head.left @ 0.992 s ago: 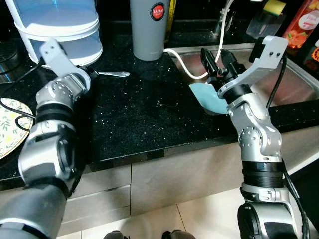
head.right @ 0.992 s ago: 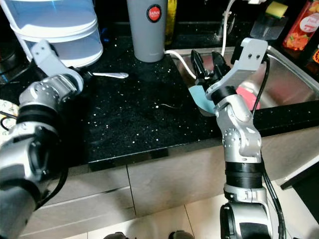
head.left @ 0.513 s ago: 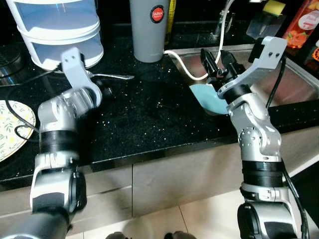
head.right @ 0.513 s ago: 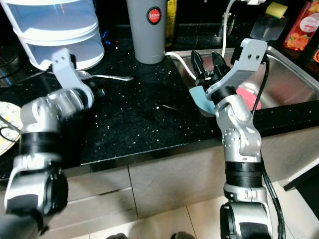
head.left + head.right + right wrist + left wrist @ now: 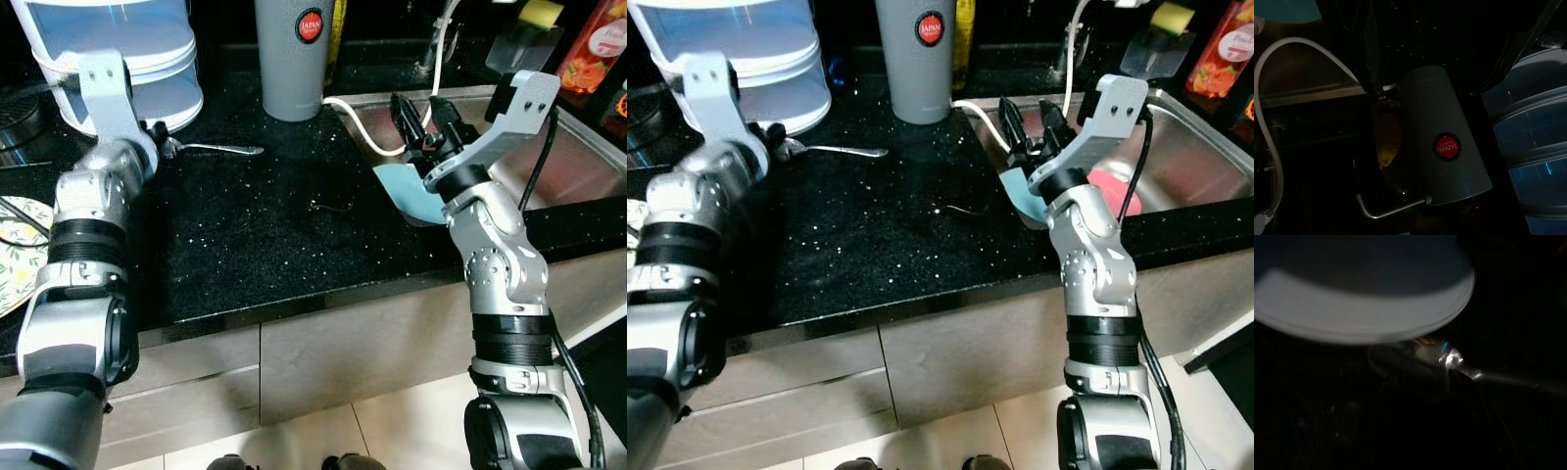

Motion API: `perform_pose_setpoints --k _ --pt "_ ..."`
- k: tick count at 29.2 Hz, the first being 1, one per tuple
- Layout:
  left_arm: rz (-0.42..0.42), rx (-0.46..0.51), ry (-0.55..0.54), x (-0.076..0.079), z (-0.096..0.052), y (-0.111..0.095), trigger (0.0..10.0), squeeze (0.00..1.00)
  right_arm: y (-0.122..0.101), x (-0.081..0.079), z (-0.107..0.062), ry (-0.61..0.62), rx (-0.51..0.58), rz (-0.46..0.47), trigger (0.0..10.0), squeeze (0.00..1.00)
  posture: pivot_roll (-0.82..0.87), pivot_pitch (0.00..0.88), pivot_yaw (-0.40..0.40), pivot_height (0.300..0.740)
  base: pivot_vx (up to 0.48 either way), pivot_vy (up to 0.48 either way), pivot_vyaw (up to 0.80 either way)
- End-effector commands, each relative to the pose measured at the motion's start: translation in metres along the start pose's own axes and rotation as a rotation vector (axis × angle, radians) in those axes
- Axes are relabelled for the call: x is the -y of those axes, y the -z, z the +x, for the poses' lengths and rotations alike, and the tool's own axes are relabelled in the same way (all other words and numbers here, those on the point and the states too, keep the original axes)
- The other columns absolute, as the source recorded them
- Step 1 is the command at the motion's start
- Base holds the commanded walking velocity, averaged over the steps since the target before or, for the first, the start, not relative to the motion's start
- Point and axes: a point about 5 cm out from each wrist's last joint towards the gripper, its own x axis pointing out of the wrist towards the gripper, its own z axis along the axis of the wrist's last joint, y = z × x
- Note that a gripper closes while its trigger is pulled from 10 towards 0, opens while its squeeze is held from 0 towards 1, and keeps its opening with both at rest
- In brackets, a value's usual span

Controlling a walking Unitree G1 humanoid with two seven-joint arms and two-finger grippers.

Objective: Kitchen organization

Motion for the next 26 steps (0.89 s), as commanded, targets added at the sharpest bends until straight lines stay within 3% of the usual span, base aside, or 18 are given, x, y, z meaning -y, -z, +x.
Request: perform_pose_setpoints --k 1,13,20,26 --pt "0.001 0.005 -0.019 -0.008 0.001 -0.003 10.0 0.00 -0.003 0.007 -0.006 0.034 0.001 -0.008 10.0 0.00 0.03 0.075 -0.010 0.740 0.000 0.000 0.00" --pt "0.171 0.144 0.090 0.011 0.003 -0.035 10.0 0.00 -0.011 0.015 -0.033 0.121 0.018 -0.037 10.0 0.00 -0.05 0.110 0.062 0.740 0.000 0.000 0.00" --pt "0.149 0.152 0.046 0.003 0.004 -0.038 10.0 0.00 -0.014 0.014 -0.034 0.126 0.017 -0.041 10.0 0.00 -0.05 0.111 0.065 0.740 0.000 0.000 0.00" --pt "0.065 0.056 0.008 -0.011 0.006 -0.016 10.0 0.00 -0.015 0.013 -0.035 0.129 0.013 -0.045 10.0 0.00 -0.06 0.127 0.063 0.740 0.000 0.000 0.00"
